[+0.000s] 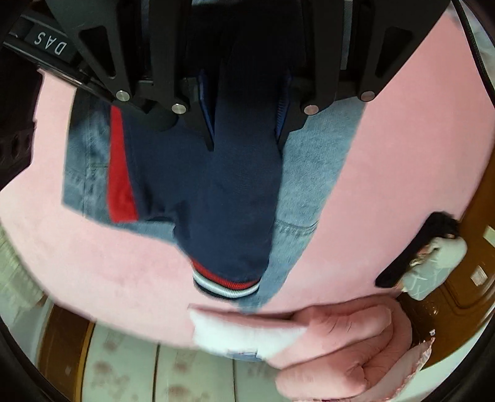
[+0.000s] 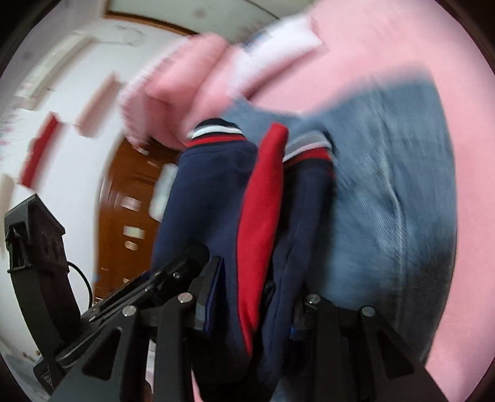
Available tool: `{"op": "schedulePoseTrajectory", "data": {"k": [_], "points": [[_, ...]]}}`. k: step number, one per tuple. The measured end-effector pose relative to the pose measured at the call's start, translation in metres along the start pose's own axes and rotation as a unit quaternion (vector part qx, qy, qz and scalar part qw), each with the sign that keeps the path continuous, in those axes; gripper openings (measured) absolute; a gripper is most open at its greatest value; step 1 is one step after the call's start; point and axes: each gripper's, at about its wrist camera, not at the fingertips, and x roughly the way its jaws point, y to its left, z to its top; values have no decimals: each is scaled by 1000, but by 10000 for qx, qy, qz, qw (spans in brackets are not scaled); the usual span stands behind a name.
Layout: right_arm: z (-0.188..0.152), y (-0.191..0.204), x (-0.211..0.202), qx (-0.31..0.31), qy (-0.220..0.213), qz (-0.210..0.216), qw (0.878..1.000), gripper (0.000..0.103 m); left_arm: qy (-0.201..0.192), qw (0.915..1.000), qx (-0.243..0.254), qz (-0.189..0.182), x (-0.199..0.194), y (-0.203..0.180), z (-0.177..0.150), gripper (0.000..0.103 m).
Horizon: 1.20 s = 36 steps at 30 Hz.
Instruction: Fold large clothes
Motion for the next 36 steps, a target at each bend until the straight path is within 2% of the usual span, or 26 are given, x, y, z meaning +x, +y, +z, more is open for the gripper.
{"op": "schedulePoseTrajectory", "data": {"k": [2,4,9,11,12,13,14,16,17,19,21,25,29,31,33,35,36], "points": [[-5,4,-5,-363,-295,-58,9989,40,-180,9997,106,-130,-3,0,-4,37],[-8,7,-6,-678,-367,-263,9967,44,-205,9996,75,-179,1,2,-7,41],[-5,4,-18,-760,-69,-248,9968,48,-370,9991,-49,-179,1,12,-13,42],[-12,2,-34,-914,-43,-468,9947,56,-465,9986,-239,-107,-2,8,-11,44],[-14,0,-40,-994,-53,-583,9933,66,-524,9980,-345,-48,-7,8,-14,45],[-17,-2,-49,-1109,-60,-746,9910,72,-580,9972,-456,77,-12,4,-17,51],[-26,-6,-64,-1255,-32,-712,9895,75,-604,9965,-541,178,-18,0,-20,61],[-37,-11,-85,-1376,69,-711,9879,76,-593,9949,-718,399,-28,-9,-31,77],[-45,-16,-98,-1395,120,-770,9872,78,-633,9938,-771,491,-37,-16,-38,77],[-63,-24,-123,-1337,194,-878,9869,84,-767,9907,-834,754,-54,-25,-58,82],[-92,-43,-157,-1129,358,-1045,9874,88,-626,9908,-847,855,-72,-39,-83,84],[-156,-85,-230,-828,882,-1688,9782,89,-152,9909,-1209,578,-108,-75,-146,84],[-215,-114,-319,-619,745,-2407,9658,89,241,9888,-1416,400,-153,-141,-226,84],[-242,-120,-369,-718,554,-2818,9552,89,391,9905,-1279,319,-172,-177,-262,84],[-269,-123,-420,-928,411,-3287,9390,89,548,9930,-1008,284,-189,-214,-292,84],[-289,-124,-462,-1074,459,-3521,9286,90,913,9942,-526,196,-198,-250,-318,84],[-294,-122,-477,-1107,490,-3644,9233,94,1156,9929,-212,178,-205,-269,-330,84]]}}
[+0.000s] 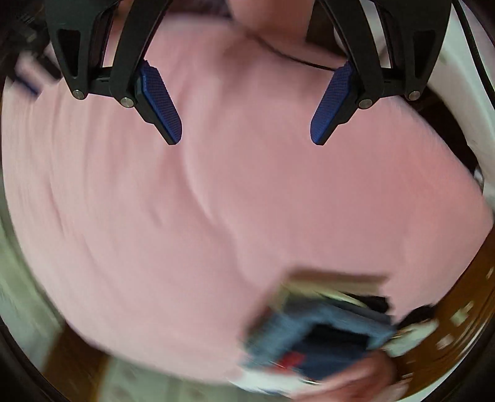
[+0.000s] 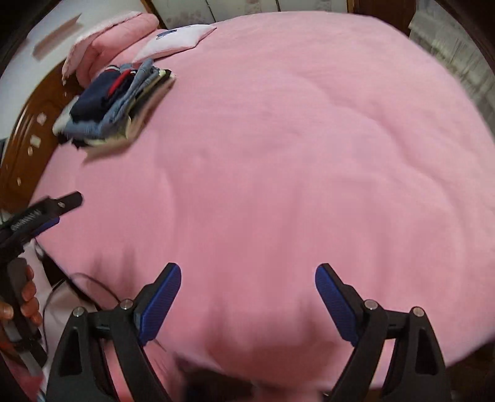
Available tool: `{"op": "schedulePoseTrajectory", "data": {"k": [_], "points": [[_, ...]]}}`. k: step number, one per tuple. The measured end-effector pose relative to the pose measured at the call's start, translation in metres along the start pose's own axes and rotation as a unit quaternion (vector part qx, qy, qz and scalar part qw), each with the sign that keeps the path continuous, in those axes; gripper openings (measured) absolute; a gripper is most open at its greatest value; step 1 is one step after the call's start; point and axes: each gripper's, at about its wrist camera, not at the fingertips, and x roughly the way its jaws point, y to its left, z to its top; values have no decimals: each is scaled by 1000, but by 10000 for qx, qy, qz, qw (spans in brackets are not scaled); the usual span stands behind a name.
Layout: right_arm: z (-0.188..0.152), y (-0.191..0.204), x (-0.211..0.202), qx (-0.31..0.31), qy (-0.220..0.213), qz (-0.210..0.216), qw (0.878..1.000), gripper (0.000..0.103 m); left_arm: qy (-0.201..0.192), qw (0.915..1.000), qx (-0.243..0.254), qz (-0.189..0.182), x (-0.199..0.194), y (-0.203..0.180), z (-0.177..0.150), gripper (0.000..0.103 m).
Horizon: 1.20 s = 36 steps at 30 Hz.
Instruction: Fold large clothes
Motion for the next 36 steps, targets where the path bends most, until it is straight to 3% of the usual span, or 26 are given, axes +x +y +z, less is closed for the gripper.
{"op": "schedulePoseTrajectory", "data": {"k": [3,7,10,13,17,21,23,26,30,33,36], "points": [[-16,-19,-43,78,-103,-213,9997,97,298,9985,439,159,-24,-33,-26,84],[-13,-36,-102,318,-465,-101,9984,98,558,9959,713,-75,-65,-60,-29,84],[-2,-45,-133,418,-437,-26,9982,98,382,9965,735,-77,-97,-76,-17,84],[11,-48,-160,573,-240,211,9978,98,190,9974,676,181,-138,-86,6,84],[21,-45,-200,683,-203,233,9972,100,-111,9977,667,64,-187,-95,23,95],[15,-40,-223,893,-302,408,9947,103,-279,9962,803,-184,-217,-106,22,95],[8,-34,-225,889,-227,102,9957,103,-455,9948,884,-214,-226,-111,15,95],[2,-27,-225,903,-49,-387,9952,103,-538,9930,1052,25,-234,-118,2,95],[-1,-20,-247,770,-472,-917,9917,103,-575,9957,723,-53,-240,-112,-12,95],[-3,-17,-257,644,-724,-1071,9895,103,-680,9954,680,-12,-245,-113,-19,95],[-5,-16,-252,506,-685,-1017,9912,103,-782,9948,645,-31,-247,-114,-26,95]]}}
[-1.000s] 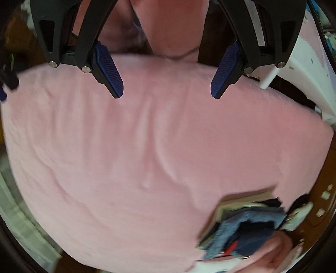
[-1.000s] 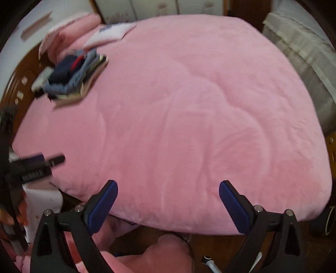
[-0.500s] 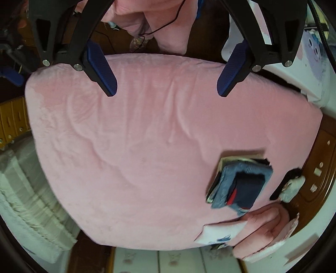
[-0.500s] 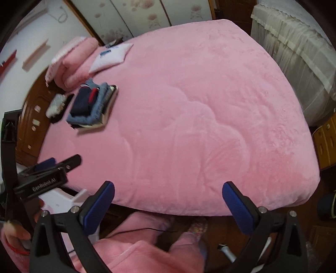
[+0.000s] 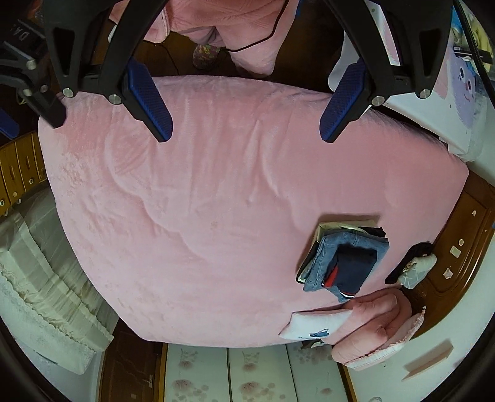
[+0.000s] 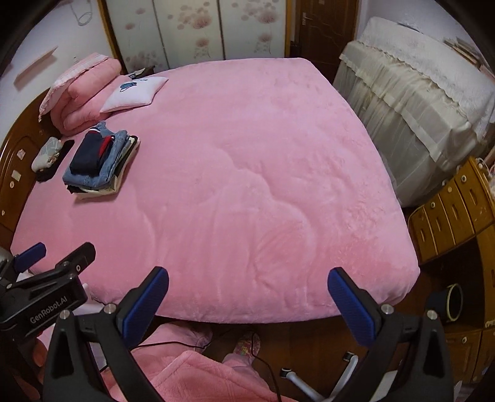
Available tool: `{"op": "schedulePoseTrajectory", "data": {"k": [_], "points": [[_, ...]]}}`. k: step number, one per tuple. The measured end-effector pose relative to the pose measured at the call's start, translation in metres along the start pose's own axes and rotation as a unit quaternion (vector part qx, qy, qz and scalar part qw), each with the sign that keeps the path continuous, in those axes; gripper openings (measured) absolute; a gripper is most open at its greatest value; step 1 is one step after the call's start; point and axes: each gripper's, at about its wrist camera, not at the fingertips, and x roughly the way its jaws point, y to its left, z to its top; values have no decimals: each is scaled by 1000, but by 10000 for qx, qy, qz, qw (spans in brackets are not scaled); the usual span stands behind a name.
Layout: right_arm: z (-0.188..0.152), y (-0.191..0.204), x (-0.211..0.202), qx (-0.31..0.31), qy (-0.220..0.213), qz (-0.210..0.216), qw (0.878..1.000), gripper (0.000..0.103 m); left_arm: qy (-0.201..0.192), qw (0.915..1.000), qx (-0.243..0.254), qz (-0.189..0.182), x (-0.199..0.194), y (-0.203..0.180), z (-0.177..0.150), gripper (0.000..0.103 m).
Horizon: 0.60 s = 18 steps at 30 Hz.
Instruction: Fold large clothes
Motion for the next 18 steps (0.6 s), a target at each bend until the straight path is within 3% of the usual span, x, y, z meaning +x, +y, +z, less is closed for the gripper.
{"op": "schedulePoseTrajectory", "data": {"k": [5,9,12,18], "points": [[-8,1,24,-198,168,49,9997,103,-44,10000,-33,-3,6,1,-9,95],[-16,-7,37,-12,430,272,9987,103,74,9999,-130,57,14,4,-15,95],[-20,-9,37,89,395,151,9991,103,105,9998,-174,33,16,7,-20,95],[-27,-9,29,166,299,414,9986,103,235,9994,-216,-91,18,11,-31,95]]}}
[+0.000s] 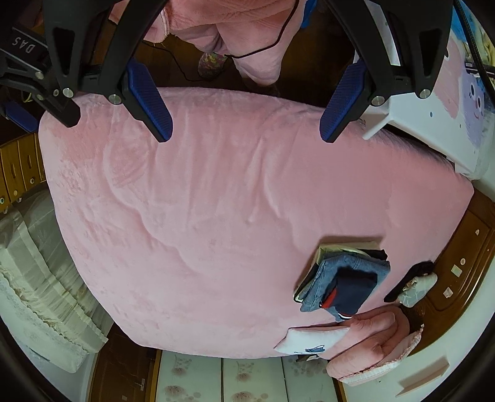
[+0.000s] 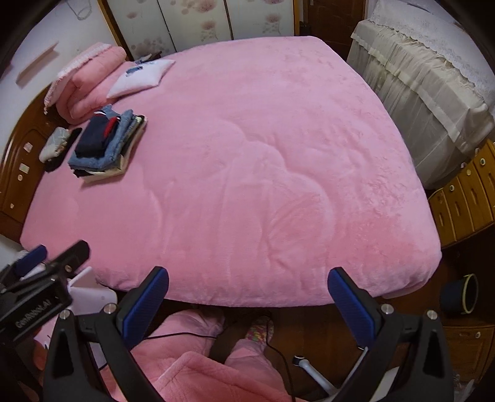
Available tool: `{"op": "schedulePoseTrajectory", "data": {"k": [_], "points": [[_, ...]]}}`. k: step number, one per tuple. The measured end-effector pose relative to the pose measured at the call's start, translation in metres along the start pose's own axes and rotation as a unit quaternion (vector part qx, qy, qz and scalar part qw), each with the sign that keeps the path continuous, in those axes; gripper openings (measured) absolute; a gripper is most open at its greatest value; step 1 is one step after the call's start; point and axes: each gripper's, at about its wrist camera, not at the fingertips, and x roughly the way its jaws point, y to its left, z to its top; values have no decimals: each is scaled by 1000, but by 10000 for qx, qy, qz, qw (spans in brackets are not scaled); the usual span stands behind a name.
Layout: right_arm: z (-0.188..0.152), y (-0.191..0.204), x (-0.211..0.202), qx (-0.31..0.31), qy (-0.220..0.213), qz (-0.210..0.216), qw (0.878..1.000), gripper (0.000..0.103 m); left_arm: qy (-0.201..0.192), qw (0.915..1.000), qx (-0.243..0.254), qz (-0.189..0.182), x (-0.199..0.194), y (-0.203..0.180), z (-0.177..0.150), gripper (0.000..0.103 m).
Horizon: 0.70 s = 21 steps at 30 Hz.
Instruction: Fold large clothes
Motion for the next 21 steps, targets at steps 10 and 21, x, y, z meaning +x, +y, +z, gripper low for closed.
{"op": "schedulePoseTrajectory", "data": {"k": [10,21], "points": [[-11,1,-18,29,-270,-108,9996,103,-140,9997,72,-166,-12,0,-14,102],[-10,13,-29,-223,-517,-111,9984,103,-392,9990,90,-206,-27,-2,-20,102]]}}
